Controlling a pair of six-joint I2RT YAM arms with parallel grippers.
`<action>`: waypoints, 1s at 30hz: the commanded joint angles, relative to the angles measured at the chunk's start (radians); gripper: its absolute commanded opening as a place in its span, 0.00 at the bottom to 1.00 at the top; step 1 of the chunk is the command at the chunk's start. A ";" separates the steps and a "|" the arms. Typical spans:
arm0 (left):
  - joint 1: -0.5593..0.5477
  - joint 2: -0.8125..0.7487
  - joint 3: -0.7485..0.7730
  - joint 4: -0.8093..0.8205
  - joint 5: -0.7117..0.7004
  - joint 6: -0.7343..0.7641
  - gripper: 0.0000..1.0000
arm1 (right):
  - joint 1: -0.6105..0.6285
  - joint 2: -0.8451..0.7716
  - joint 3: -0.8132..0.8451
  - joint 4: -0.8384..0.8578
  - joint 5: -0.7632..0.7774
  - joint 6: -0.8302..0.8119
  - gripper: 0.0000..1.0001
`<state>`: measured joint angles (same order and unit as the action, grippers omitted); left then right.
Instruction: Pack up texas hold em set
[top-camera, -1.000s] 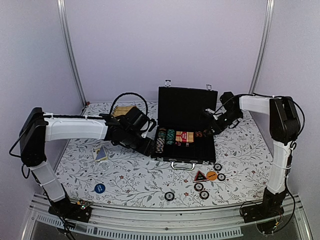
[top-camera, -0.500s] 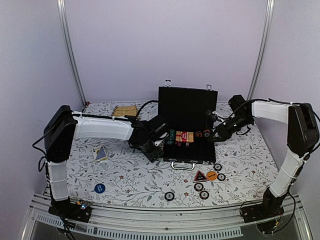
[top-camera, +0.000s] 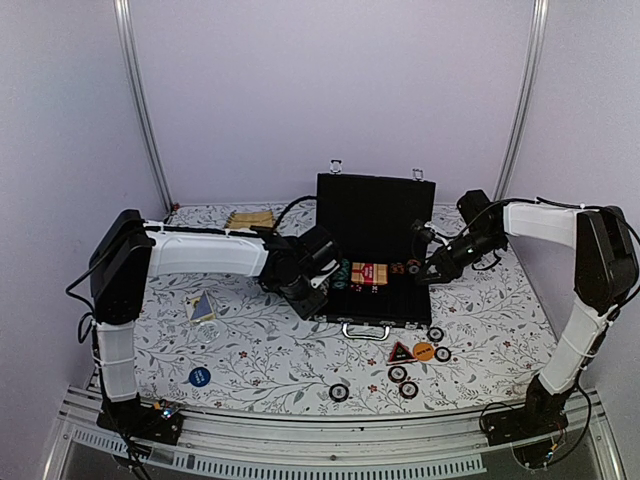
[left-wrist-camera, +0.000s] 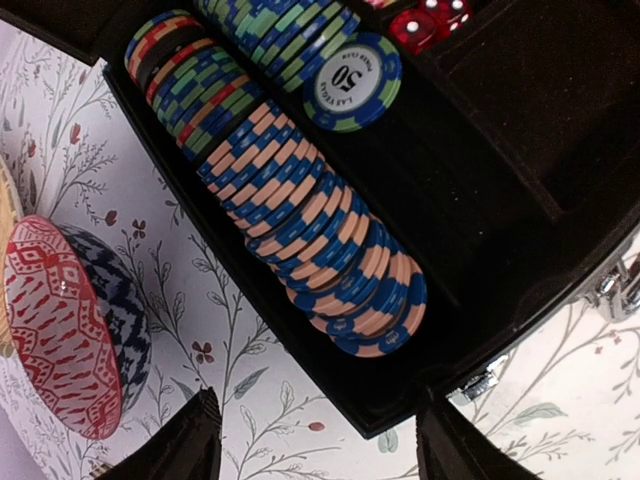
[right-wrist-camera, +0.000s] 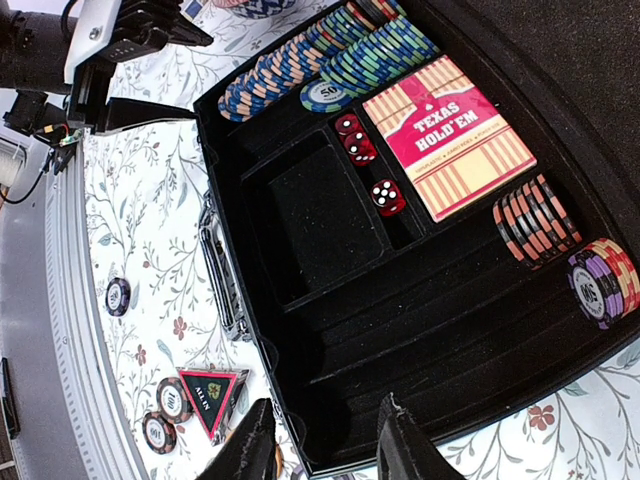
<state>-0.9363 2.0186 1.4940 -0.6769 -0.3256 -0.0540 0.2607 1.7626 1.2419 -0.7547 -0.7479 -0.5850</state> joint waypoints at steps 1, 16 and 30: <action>0.017 -0.003 0.032 -0.007 0.022 0.016 0.67 | -0.004 0.006 -0.013 0.012 -0.025 -0.015 0.36; 0.022 0.054 0.041 0.013 0.022 0.032 0.68 | -0.004 0.017 -0.016 0.010 -0.019 -0.019 0.36; 0.057 0.091 0.083 0.056 -0.056 0.037 0.68 | -0.004 0.026 -0.016 0.009 -0.015 -0.019 0.36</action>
<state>-0.9203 2.0876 1.5513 -0.6544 -0.3401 -0.0265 0.2607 1.7741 1.2362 -0.7544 -0.7471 -0.5922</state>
